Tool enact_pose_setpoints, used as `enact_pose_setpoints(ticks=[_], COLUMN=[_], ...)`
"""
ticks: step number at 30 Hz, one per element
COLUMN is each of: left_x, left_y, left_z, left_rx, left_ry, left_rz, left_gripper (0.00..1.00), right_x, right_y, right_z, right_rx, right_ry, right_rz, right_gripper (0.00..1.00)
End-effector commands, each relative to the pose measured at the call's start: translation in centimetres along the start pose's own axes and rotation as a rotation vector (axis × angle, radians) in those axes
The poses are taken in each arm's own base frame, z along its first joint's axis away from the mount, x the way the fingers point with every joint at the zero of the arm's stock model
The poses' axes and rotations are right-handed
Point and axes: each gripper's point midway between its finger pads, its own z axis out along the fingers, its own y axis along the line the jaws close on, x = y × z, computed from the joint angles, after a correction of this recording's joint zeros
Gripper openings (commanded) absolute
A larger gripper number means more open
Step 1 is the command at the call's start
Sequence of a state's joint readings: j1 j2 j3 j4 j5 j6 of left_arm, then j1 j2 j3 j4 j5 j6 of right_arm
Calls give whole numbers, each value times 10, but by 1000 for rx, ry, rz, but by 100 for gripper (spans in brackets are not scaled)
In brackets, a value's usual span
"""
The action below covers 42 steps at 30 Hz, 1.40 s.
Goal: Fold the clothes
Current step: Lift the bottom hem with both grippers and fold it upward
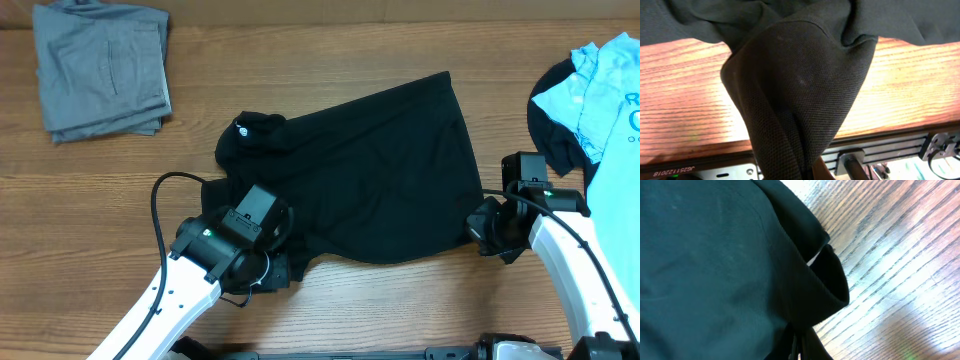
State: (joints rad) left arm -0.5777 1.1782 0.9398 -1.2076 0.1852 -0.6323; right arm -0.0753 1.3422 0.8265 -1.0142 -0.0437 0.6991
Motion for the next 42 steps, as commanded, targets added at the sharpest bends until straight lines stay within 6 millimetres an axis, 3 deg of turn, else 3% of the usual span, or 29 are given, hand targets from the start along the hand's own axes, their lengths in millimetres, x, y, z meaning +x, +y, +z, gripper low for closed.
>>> enact_pose_setpoints(ticks=[1, 5, 9, 20, 24, 29, 35, 36, 37, 39, 40, 42], left_x=[0, 7, 21, 68, 83, 95, 85, 83, 82, 81, 81, 77], left_y=[-9, -17, -30, -43, -43, -37, -23, -21, -21, -21, -21, -20], left_z=[-6, -11, -22, -48, -52, -50, -49, -49, -49, -48, -48, -47], left_rx=[32, 82, 134, 188, 212, 193, 127, 118, 114, 108, 104, 91], left_ry=[-9, 1, -30, -135, -116, -78, -131, -140, -144, -148, -151, -164], left_rz=[14, 33, 67, 109, 141, 139, 56, 56, 56, 55, 61, 61], left_gripper=[4, 4, 4, 4, 4, 4, 4, 10, 24, 74, 93, 100], right_x=[-10, -8, -9, -14, -13, -14, -17, -17, -17, -19, -19, -19], right_y=[6, 2, -4, -25, -25, -28, -22, -21, -20, -19, -16, -7], right_z=[-12, -16, -31, -112, -129, -141, -140, -139, -137, -133, -131, -126], right_rx=[-25, -9, 14, -31, -55, -41, -60, -60, -55, -44, -43, -62], right_ry=[-55, -50, -80, -309, -339, -359, -353, -346, -341, -331, -320, -292], right_rz=[-5, -14, 44, 69, 70, 73, 67, 66, 66, 58, 31, -40], right_gripper=[4, 4, 4, 8, 10, 9, 10, 13, 23, 62, 82, 92])
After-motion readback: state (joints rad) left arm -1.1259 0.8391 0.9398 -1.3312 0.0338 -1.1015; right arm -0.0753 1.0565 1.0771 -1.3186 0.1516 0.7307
